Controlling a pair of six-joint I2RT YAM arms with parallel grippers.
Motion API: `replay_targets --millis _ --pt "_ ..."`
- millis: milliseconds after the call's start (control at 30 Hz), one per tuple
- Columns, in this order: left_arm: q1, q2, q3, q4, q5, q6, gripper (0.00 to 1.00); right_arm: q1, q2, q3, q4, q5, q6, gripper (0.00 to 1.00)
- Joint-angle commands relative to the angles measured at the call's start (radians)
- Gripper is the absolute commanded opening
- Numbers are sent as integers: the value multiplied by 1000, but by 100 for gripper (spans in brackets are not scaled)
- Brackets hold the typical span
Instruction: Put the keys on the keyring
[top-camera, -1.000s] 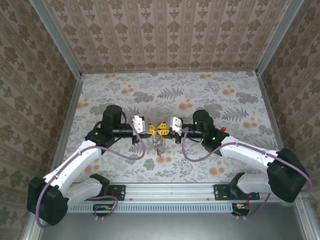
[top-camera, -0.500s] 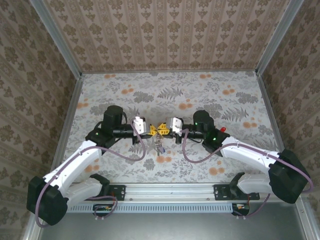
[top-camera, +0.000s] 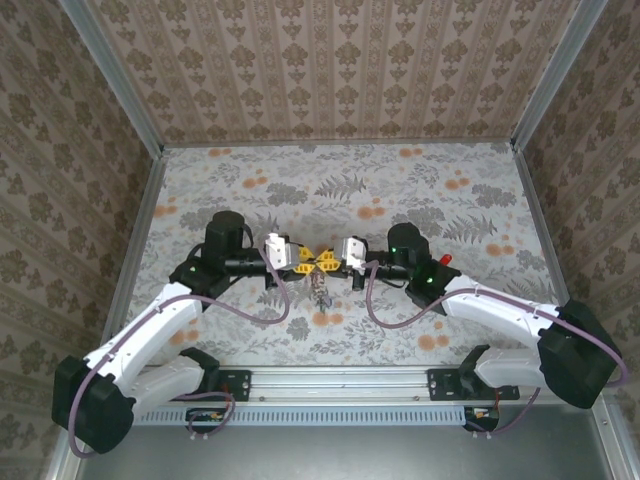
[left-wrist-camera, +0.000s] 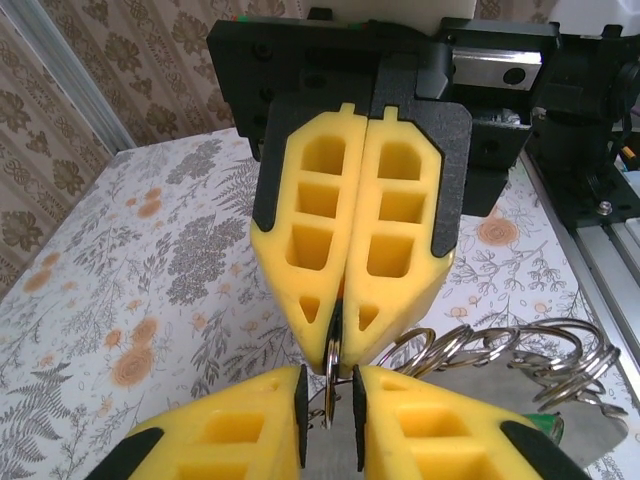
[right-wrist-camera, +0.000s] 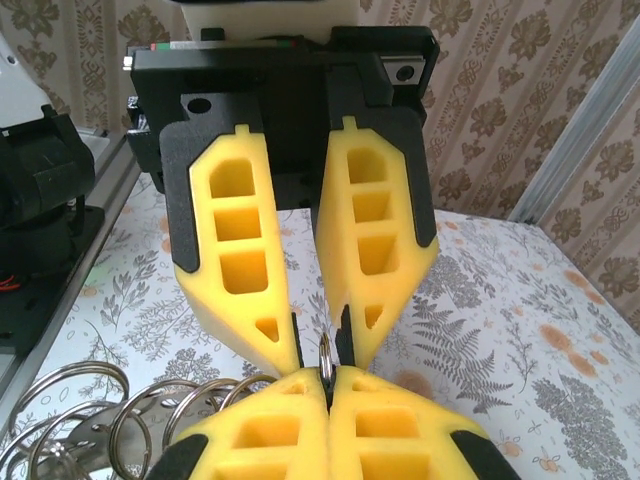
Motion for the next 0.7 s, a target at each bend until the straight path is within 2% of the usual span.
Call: replay_targets --millis 0,267,367,400,467,500,533,667 --pt "-5 -8 3 33 31 -9 18 2 -32 -10 99 -6 22 0" --pt "-5 -3 -1 29 13 -6 20 2 -46 -20 132 -3 36 0" --pt "-5 -6 -3 34 1 -9 11 3 -47 -23 138 -6 38 0" --pt "-4 -6 0 33 -5 -7 1 2 -47 -22 137 -9 38 0" --pt "-4 -7 3 35 -19 -4 0 4 -44 -21 129 -10 34 0" --pt "-5 -13 2 44 -26 -2 0 4 -45 -18 115 -6 29 4" --pt "-5 -21 -2 56 -34 -3 0 4 -51 -23 90 -2 13 14" --pt "-13 -68 -31 94 -103 34 0 2 -102 -27 -59 52 -107 29"
